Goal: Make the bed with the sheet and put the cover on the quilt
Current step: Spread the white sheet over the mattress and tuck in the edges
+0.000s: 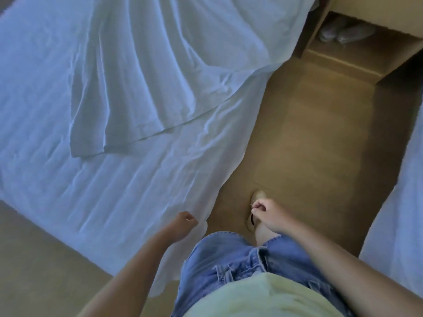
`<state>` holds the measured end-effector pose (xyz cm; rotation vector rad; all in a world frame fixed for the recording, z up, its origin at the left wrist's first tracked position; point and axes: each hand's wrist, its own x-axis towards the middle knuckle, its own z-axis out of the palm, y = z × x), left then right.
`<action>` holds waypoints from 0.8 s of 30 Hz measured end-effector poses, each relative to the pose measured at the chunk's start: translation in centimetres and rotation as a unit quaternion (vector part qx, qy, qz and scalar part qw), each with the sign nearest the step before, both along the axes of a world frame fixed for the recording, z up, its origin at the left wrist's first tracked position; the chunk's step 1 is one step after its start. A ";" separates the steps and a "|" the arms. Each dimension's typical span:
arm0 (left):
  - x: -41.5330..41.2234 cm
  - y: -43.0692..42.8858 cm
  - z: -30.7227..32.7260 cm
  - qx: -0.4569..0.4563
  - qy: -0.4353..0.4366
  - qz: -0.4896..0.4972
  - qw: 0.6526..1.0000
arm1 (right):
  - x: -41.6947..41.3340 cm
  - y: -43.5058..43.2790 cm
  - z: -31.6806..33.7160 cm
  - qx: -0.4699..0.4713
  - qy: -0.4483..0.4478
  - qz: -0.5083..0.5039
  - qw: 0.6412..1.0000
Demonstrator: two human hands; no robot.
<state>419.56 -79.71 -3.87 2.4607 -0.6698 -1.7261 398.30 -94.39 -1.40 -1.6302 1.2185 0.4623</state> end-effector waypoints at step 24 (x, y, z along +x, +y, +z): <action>28.6 -16.2 -10.3 0.041 -0.289 0.356 0.888 | 38.2 -20.4 -8.1 -0.122 0.022 0.487 0.864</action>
